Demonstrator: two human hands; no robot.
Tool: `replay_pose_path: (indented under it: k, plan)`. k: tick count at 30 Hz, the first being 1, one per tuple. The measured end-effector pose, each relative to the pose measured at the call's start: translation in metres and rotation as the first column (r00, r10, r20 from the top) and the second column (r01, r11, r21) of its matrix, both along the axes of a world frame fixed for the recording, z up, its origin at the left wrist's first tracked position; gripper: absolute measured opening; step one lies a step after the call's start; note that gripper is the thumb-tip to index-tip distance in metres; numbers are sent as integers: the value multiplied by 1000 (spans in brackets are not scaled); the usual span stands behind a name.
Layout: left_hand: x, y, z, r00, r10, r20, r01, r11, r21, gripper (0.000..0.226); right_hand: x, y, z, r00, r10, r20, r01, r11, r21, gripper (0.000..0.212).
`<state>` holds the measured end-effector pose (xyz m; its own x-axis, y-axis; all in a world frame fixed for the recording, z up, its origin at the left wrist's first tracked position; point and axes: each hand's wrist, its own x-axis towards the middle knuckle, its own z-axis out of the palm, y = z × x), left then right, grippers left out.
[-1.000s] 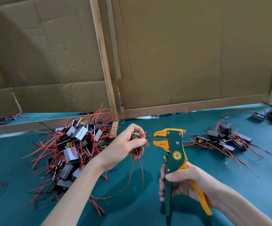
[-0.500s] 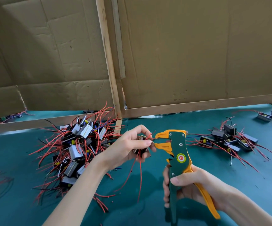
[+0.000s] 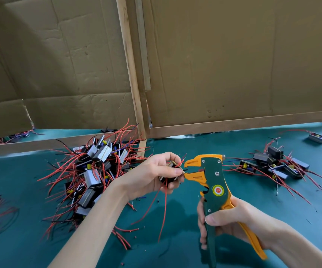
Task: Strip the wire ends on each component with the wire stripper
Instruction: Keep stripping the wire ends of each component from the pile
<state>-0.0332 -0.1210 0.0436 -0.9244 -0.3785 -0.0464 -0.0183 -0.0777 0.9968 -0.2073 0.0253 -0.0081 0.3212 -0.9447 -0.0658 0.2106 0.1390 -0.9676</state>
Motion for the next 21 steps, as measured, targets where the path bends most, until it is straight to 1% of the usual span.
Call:
replay_pose_path:
  k: [4, 10, 14, 16, 18, 19, 20, 21]
  plan:
    - [1, 1, 1, 1000, -21, 17, 21, 1000, 0, 17, -1, 1, -1, 999, -5, -45, 5, 1000, -7, 18]
    - [3, -1, 2, 999, -36, 41, 38, 999, -36, 19, 1, 4, -2, 991, -83, -102, 84, 996, 15, 31]
    - [5, -1, 3, 997, -58, 54, 60, 997, -44, 18, 3, 8, 2, 989, -93, -117, 97, 995, 33, 29]
    - [5, 0, 3, 997, -61, 55, 63, 997, -44, 18, 10, 7, 2, 976, -169, -133, 175, 984, 29, 28]
    - [3, -1, 2, 998, -32, 46, 33, 999, -12, 20, 16, 5, -4, 942, -304, -140, 310, 951, 19, 34]
    - [2, -1, 1, 999, -9, 45, 8, 1000, 22, 19, 16, 3, -5, 932, -338, -132, 343, 939, 23, 37]
    - [1, -2, 0, 999, 8, 48, -11, 998, 58, 18, 16, 2, -6, 940, -323, -110, 329, 944, 33, 39]
    - [1, -2, -1, 999, 12, 46, -16, 996, 88, 16, 15, 1, -6, 963, -263, -57, 265, 963, 43, 39]
